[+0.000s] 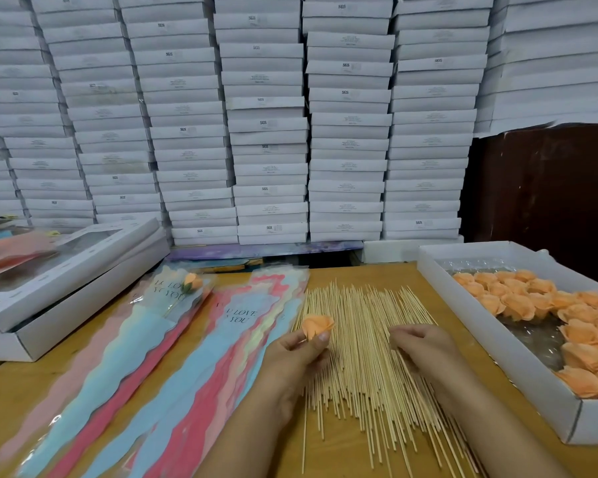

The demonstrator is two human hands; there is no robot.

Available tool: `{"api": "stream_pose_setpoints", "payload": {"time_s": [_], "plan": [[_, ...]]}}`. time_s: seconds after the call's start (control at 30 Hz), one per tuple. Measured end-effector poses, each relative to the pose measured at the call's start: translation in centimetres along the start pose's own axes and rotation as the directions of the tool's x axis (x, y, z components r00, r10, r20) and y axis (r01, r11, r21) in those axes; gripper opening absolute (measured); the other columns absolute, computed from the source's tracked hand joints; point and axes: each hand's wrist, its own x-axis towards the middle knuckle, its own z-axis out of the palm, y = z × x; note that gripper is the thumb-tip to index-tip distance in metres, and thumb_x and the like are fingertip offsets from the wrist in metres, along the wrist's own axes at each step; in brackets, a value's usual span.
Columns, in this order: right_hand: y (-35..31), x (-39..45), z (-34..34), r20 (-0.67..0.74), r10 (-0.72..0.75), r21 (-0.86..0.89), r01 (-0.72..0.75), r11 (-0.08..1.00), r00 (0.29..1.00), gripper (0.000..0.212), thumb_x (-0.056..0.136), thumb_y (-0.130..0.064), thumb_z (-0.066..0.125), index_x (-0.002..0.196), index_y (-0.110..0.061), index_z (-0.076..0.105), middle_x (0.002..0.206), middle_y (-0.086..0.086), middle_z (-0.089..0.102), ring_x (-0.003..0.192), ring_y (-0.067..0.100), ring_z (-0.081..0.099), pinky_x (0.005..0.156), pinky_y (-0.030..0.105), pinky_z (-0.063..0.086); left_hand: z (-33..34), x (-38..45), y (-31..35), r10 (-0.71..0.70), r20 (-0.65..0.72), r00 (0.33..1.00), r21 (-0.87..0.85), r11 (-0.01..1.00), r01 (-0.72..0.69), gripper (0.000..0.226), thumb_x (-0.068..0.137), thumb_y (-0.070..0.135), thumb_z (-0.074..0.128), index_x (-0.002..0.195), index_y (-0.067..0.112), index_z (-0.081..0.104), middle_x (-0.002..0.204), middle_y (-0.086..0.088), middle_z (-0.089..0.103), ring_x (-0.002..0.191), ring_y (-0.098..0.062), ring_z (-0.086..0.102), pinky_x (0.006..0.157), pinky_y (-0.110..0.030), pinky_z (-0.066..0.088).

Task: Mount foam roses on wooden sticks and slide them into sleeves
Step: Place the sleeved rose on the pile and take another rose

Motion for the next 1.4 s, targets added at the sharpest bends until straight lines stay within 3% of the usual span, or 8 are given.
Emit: {"api": "stream_pose_setpoints", "payload": {"time_s": [0.2,0.3,0.43,0.57,0.67,1.0,1.27,1.4], "plan": [[-0.8,-0.1,-0.3,0.223,-0.042,0.437,-0.061,0.897,0.974,0.027,0.083,0.002,0.069,0.109,-0.004,0.069,0.073,0.007,0.067,0.063,0.013,0.063,0.055,0.022,0.056,-0.4,0.0,0.5,-0.012,0.02,1.0,-0.107,0.994,0.014,0.058,0.075,0.017,0.081,0.128,0.001,0.062,0.116,-0.018,0.072,0.077,-0.019,0.07,0.057,-0.022,0.059],[-1.3,-0.4,-0.6,0.313,-0.15,0.589,-0.067,0.806,0.938,0.045,0.073,-0.011,0.079,0.116,-0.004,0.069,0.082,0.01,0.067,0.069,0.017,0.065,0.057,0.024,0.057,-0.4,0.1,0.4,-0.014,0.02,1.0,-0.107,0.994,0.016,0.057,0.071,0.021,0.081,0.122,0.002,0.065,0.111,-0.015,0.074,0.075,-0.018,0.07,0.057,-0.022,0.059],[-1.1,-0.5,-0.2,0.404,-0.113,0.571,-0.154,0.806,0.908,0.041,0.085,-0.015,0.07,0.124,-0.006,0.063,0.097,0.013,0.071,0.069,0.019,0.067,0.053,0.025,0.056,-0.4,0.1,0.4,-0.004,0.036,0.999,-0.06,0.998,0.006,0.055,0.065,0.028,0.083,0.114,0.005,0.072,0.103,-0.01,0.077,0.072,-0.013,0.071,0.055,-0.021,0.057],[-0.6,-0.3,0.3,0.409,0.012,0.469,-0.222,0.855,0.912,0.037,0.09,0.002,0.057,0.124,-0.008,0.064,0.083,0.006,0.068,0.046,0.007,0.044,0.032,0.016,0.033,-0.4,-0.1,0.5,-0.016,0.026,1.0,-0.099,0.995,0.018,0.054,0.067,0.027,0.082,0.115,0.006,0.071,0.109,-0.01,0.076,0.072,-0.012,0.071,0.054,-0.019,0.055],[-1.0,-0.4,-0.2,0.424,-0.033,0.457,-0.182,0.871,0.905,0.034,0.084,-0.014,0.062,0.117,-0.014,0.071,0.079,0.003,0.067,0.043,0.004,0.035,0.031,0.014,0.028,-0.4,-0.2,0.8,-0.032,0.028,0.999,-0.167,0.985,0.036,0.049,0.069,0.024,0.08,0.114,0.007,0.071,0.101,-0.007,0.076,0.072,-0.012,0.069,0.049,-0.017,0.053],[-2.4,-1.8,-0.6,0.141,-0.354,0.226,0.318,0.921,0.925,0.03,0.099,-0.007,0.051,0.118,-0.026,0.065,0.09,0.011,0.075,0.041,0.005,0.033,0.036,0.016,0.027,-0.8,-0.1,1.5,-0.024,0.104,0.994,-0.399,0.915,0.064,0.03,0.071,0.012,0.075,0.095,-0.005,0.072,0.086,-0.016,0.073,0.069,-0.015,0.072,0.062,-0.022,0.061],[-3.6,-1.9,-2.2,-0.015,-0.372,0.651,0.292,0.701,0.928,0.028,0.085,-0.012,0.058,0.111,-0.016,0.068,0.077,0.004,0.068,0.044,0.004,0.041,0.036,0.012,0.03,-0.6,-0.5,1.8,-0.001,0.112,0.994,-0.493,0.868,0.056,0.035,0.071,0.003,0.071,0.103,-0.009,0.065,0.087,-0.019,0.07,0.074,-0.02,0.073,0.066,-0.027,0.062],[-3.4,-1.7,-2.9,-0.154,-0.426,0.59,0.429,0.684,0.891,0.029,0.094,-0.003,0.055,0.106,-0.021,0.073,0.077,-0.002,0.071,0.054,0.003,0.049,0.041,0.013,0.037,-0.6,-0.7,1.8,-0.018,0.073,0.997,-0.463,0.885,0.05,0.04,0.071,0.011,0.073,0.109,-0.001,0.066,0.087,-0.012,0.073,0.072,-0.017,0.074,0.066,-0.026,0.061]]}}
